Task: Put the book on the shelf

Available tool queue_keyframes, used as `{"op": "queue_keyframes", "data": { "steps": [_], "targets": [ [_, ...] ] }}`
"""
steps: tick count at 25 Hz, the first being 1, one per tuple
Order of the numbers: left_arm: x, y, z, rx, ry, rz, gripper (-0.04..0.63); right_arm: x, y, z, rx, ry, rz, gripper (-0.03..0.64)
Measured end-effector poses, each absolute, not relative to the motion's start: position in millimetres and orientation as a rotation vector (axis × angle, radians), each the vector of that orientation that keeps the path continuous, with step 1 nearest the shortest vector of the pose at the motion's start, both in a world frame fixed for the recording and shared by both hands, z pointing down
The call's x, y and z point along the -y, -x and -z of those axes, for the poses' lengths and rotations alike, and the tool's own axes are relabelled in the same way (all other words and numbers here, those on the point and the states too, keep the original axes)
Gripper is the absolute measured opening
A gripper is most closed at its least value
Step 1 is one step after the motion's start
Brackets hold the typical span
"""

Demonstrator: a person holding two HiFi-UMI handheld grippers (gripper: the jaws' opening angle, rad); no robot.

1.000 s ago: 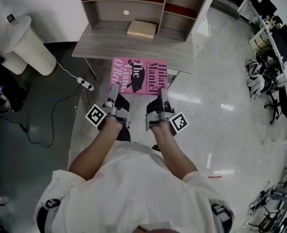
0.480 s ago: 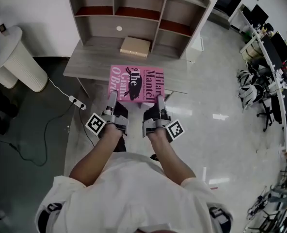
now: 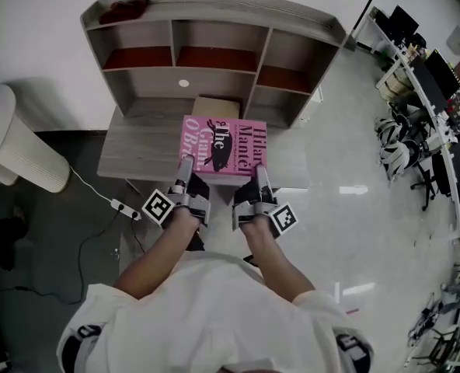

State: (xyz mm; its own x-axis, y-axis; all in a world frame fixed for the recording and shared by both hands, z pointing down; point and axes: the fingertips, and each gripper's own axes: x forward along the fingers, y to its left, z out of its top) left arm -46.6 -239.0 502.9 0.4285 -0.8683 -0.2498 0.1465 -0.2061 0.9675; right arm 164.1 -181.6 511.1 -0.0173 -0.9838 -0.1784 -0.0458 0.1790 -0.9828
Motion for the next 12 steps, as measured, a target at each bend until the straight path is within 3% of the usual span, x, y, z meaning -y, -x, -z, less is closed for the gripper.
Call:
{"op": "queue_keyframes", "data": {
  "steps": [12],
  "targets": [
    [239.4,49.2,-493.3,0.625,-1.487,1.086,0.152,184.0,-162.2,-500.0,-1.374,1.086,1.026,0.150]
  ]
}}
